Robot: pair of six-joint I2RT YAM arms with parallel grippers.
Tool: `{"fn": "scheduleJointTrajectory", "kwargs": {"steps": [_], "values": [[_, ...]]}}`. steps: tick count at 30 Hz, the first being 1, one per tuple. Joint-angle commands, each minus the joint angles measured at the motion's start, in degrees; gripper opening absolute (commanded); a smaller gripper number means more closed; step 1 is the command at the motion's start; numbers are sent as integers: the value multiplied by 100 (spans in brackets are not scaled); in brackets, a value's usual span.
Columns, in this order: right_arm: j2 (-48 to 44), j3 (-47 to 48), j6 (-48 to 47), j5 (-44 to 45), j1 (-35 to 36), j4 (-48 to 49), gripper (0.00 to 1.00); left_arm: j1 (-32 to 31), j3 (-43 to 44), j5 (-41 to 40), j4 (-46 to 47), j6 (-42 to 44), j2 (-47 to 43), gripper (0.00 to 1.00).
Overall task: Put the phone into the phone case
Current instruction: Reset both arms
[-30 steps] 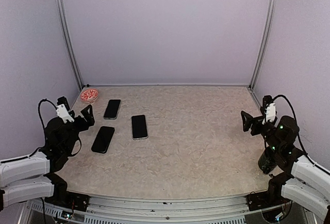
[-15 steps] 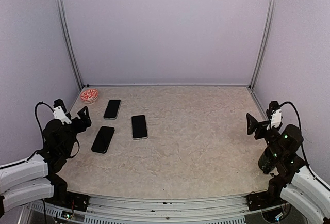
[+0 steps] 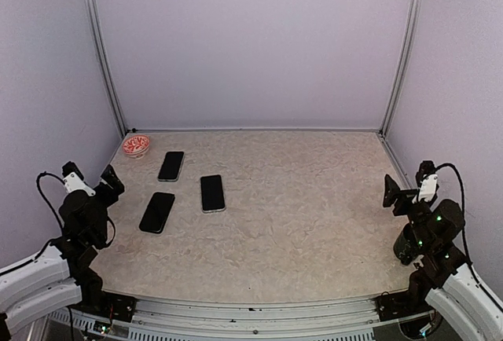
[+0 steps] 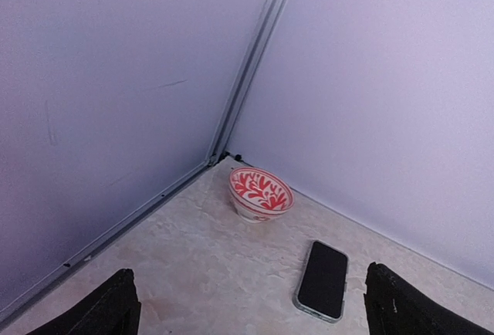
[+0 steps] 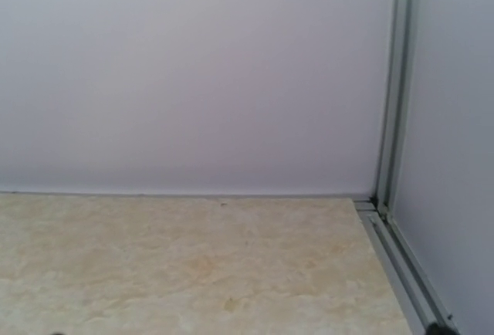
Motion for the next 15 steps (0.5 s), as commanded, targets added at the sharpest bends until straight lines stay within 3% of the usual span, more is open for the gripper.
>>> {"fn": "scheduleJointTrajectory", "kwargs": {"steps": [1,7,15], "values": [[-79,-134,121,225,-57,-94,100,-8,132,-1254,-367,-235,148,99],[-34,-151,149,372,-56,-126,100,97,84,-2368,-627,-604,353,99],[-50,-150,244,622,-56,-178,100,247,-326,-2244,-562,-711,-162,99]]}}
